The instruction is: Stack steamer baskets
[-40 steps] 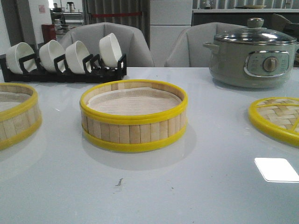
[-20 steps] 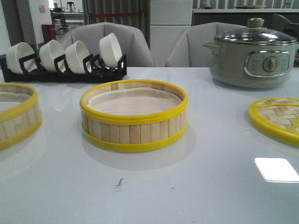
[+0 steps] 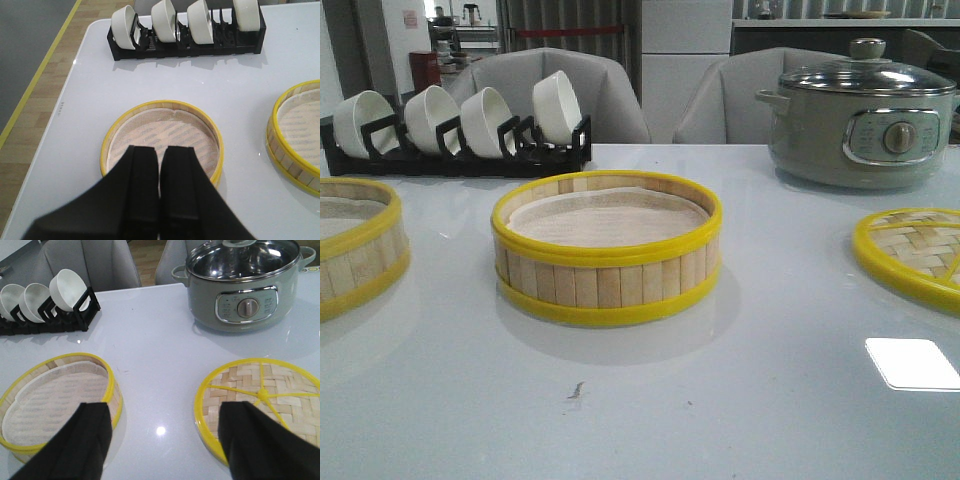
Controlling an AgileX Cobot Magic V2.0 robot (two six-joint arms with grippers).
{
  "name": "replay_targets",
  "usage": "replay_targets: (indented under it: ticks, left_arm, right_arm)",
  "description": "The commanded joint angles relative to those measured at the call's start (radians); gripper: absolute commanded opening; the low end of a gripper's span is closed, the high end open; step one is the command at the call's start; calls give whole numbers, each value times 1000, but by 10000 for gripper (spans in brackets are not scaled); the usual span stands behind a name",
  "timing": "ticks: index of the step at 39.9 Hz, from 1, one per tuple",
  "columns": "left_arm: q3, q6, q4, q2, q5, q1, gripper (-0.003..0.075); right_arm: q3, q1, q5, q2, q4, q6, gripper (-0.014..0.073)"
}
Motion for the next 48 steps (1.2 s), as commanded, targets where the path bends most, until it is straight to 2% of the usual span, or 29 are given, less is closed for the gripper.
replay_targets:
  ticks: [1,9,13,26,39,48]
  left_arm:
    - [-27,0,7,1,-106,-5,127]
    - [-27,0,-11,40,-129,-5,336]
    - [-27,0,-62,85,-119,-5,384]
    - [-29,0,-182,377,-186,-5,382]
    - [-98,0,-184,659,-260,-5,382]
    - [-151,0,-184,782,-285,-5,382]
  right_arm:
    - [-42,0,-104,4,-3,-10,575]
    - [-42,0,-140,4,-3,-10,536]
    - [-42,0,-152,4,-2,-10,526]
    - [-42,1,-101,4,-2,-10,518]
    - [-42,1,-81,4,-3,-10,518]
    - [-42,1,-74,4,-3,-10,518]
